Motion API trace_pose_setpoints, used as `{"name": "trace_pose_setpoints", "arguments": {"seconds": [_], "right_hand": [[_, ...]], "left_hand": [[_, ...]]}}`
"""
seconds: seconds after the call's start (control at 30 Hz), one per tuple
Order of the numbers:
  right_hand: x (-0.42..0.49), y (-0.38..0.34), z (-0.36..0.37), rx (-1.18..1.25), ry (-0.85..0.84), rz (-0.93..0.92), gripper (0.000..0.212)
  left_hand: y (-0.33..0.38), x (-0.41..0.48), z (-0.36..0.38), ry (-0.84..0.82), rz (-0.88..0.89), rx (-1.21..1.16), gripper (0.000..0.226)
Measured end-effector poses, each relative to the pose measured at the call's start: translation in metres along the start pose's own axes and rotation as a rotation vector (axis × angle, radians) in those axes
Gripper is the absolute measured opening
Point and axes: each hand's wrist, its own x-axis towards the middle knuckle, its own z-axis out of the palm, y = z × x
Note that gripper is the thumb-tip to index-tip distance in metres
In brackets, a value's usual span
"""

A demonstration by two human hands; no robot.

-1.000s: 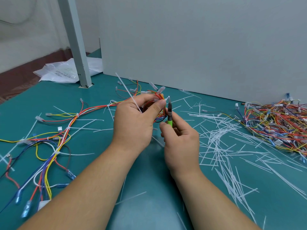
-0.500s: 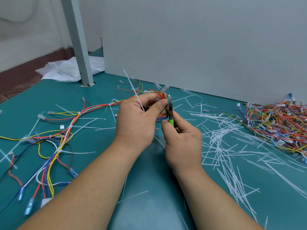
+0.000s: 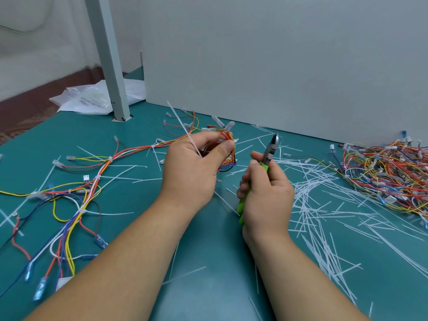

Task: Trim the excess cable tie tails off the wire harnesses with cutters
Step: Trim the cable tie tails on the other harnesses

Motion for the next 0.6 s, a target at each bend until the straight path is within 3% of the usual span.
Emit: {"name": "trace_pose_setpoints", "arguments": {"seconds": [0.23,0.43,0.6], "right_hand": [[-0.0045,0.0035,0.0019,-0.06,-0.081,-0.053,0.022],[-0.0021,0.0013,0.0002,-0.082,-0.113,-0.104,0.009],[-0.0021,0.0019,-0.0008,-0.101,-0.189,-0.122,0.005]], "left_hand": [[-0.0003,-0.0014,0.0001,-0.084,0.005,0.002,0.016],[-0.0018,-0.0049,0.0048,-0.18,0.022,0.124,0.014],[-0.0008,-0.0062,0.0032,-0.181,-0.047,0.051,0.021]]}}
